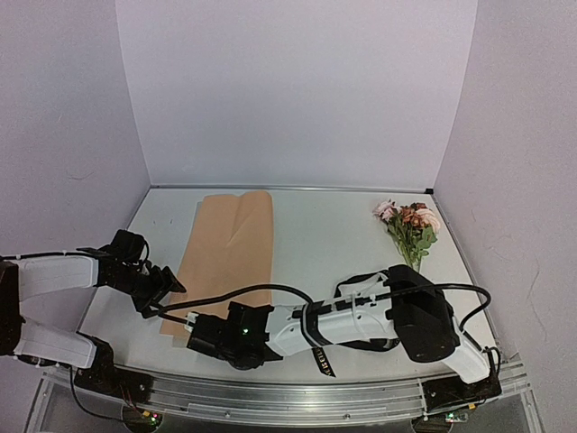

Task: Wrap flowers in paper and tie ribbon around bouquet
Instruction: Pick up the corner of the folded wrapping paper from the center of the board, then pass from the right arm to the left, then unfold the folded wrapping paper at the center of the board, then adjust the flattened wrapping paper at the center of the board.

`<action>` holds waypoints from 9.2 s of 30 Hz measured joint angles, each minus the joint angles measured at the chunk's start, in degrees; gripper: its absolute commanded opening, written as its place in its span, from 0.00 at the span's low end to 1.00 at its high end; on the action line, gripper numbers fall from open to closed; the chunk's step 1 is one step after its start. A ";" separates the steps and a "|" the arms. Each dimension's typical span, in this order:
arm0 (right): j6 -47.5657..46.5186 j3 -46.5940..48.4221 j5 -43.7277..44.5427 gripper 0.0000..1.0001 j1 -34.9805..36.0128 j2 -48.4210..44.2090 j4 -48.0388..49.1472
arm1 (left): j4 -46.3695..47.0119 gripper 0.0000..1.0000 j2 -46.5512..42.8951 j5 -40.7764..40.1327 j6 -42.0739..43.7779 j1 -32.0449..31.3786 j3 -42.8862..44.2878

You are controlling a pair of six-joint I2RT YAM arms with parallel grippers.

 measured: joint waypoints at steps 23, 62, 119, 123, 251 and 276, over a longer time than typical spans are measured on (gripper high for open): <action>3.90 1.59 8.81 0.00 0.24 1.05 8.37 | -3.48 0.90 -3.82 4.69 -0.44 6.01 0.55; 15.58 -4.20 1.26 0.90 -2.10 -7.26 9.92 | 5.68 0.00 -1.72 9.51 4.30 9.01 9.84; 55.43 -35.88 -32.77 0.98 -37.35 -39.85 7.90 | 11.02 0.81 28.80 0.99 23.27 -33.41 44.71; 54.15 -34.67 -34.67 0.98 -37.43 -35.64 8.28 | 11.87 0.72 22.56 -0.90 20.43 -29.95 41.02; 60.80 -27.98 -40.38 0.67 -21.94 -20.49 8.64 | 1.38 0.67 48.17 -8.24 18.39 5.29 49.15; 51.54 -33.80 -35.69 0.81 -43.94 -37.09 3.62 | 0.05 0.68 49.13 -9.20 19.23 -26.05 52.34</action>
